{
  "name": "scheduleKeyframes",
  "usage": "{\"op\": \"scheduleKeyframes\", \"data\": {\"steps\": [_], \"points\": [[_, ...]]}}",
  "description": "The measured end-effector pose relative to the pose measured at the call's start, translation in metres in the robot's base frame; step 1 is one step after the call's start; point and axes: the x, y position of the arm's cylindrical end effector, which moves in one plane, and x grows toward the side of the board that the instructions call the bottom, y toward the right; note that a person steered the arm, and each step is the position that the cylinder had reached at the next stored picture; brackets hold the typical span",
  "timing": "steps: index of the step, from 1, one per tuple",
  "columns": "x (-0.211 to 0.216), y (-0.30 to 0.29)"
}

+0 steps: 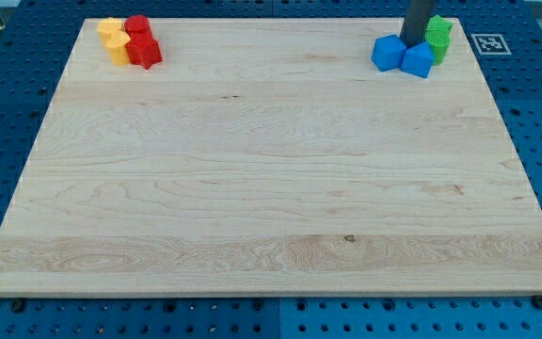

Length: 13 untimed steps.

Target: Separate the blue blocks

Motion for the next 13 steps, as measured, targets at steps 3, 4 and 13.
{"op": "scheduleKeyframes", "data": {"steps": [3, 4, 13], "points": [[0.033, -0.022], [0.046, -0.045], [0.056, -0.015]]}}
